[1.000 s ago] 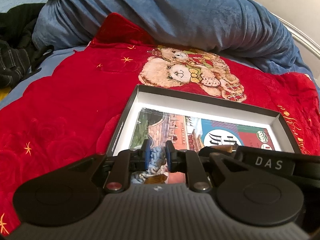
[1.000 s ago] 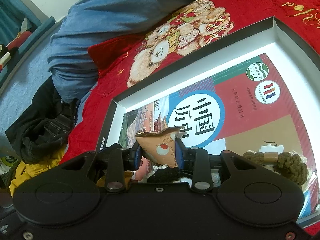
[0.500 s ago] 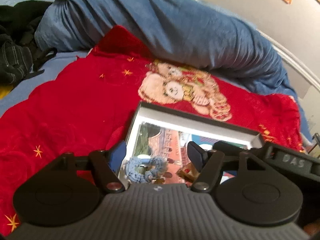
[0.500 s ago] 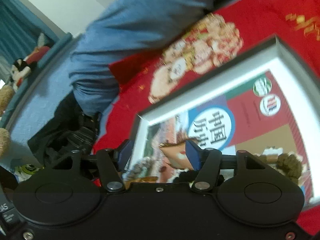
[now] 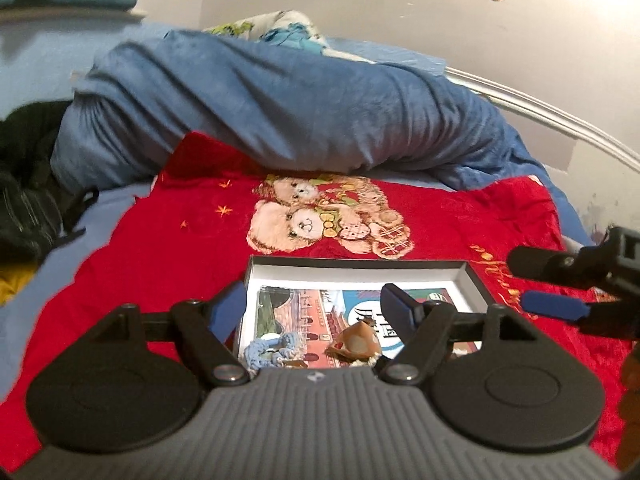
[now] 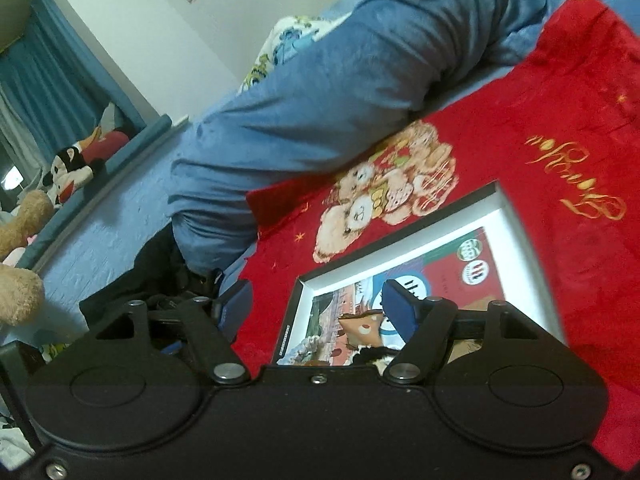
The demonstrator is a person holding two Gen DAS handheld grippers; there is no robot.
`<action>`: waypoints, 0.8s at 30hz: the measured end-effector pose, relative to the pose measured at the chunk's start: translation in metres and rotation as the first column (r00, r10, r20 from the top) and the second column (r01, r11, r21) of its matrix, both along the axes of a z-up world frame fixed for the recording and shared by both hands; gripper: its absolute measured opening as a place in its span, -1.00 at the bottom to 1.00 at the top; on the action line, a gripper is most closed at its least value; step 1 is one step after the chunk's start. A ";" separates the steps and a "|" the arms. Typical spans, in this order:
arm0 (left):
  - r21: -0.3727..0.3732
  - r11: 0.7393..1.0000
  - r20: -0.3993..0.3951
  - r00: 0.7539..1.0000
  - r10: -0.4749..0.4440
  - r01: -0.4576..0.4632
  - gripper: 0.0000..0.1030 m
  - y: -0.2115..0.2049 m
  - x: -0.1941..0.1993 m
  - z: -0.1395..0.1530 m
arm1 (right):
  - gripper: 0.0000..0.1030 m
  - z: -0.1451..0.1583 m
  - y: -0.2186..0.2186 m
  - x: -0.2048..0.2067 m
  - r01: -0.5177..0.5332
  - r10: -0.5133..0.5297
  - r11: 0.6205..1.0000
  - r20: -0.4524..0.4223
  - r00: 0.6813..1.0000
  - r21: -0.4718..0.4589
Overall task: Organize objects
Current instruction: 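Open the left gripper to drop the scrunchie while the right gripper releases the packet, then move both open grippers back to the remaining tan packets beside the box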
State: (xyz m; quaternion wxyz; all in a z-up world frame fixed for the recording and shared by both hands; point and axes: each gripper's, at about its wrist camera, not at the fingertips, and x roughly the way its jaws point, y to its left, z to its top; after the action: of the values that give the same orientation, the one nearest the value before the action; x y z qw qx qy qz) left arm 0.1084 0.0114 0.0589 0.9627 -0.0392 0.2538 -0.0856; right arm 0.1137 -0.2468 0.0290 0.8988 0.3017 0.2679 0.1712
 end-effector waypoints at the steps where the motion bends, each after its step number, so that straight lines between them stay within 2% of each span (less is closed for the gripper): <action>1: 0.006 1.000 -0.001 1.000 -0.009 0.009 0.62 -0.001 -0.006 0.001 | 0.37 0.001 -0.004 -0.009 0.005 -0.005 1.000 0.002 1.000 0.009; 5: 0.033 0.998 -0.033 0.998 -0.044 0.046 0.62 -0.008 -0.040 -0.006 | 0.37 0.002 -0.007 -0.036 0.013 -0.013 1.000 -0.015 1.000 0.012; 9: 0.030 0.999 -0.105 0.994 -0.040 0.044 0.62 -0.013 -0.073 -0.032 | 0.37 -0.010 0.001 -0.054 0.007 -0.008 1.000 -0.068 0.998 -0.006; 11: 0.055 0.997 -0.123 0.991 -0.054 0.061 0.62 -0.023 -0.083 -0.046 | 0.37 -0.022 0.008 -0.061 -0.011 0.009 1.000 -0.113 0.994 -0.019; 14: 0.133 0.984 -0.128 0.987 -0.100 0.117 0.62 -0.046 -0.083 -0.060 | 0.37 -0.038 0.014 -0.062 -0.031 0.025 0.999 -0.179 0.984 -0.029; 18: 0.107 0.986 -0.167 0.980 -0.105 0.124 0.55 -0.060 -0.069 -0.081 | 0.37 -0.050 0.018 -0.054 -0.012 -0.001 0.998 -0.211 0.977 -0.060; 21: 0.154 0.983 -0.152 0.985 -0.078 0.101 0.48 -0.068 -0.061 -0.091 | 0.37 -0.061 0.016 -0.047 -0.004 -0.008 0.999 -0.244 0.970 -0.050; 24: 0.166 0.979 -0.141 0.986 -0.093 0.116 0.45 -0.072 -0.055 -0.096 | 0.37 -0.069 0.016 -0.037 -0.007 -0.007 0.999 -0.277 0.961 -0.049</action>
State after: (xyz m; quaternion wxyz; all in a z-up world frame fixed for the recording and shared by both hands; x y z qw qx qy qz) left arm 0.0530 -0.0602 -0.0372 0.9376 0.0527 0.3255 -0.1109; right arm 0.0763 -0.2309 -0.0405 0.8597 0.3004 0.3952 0.1208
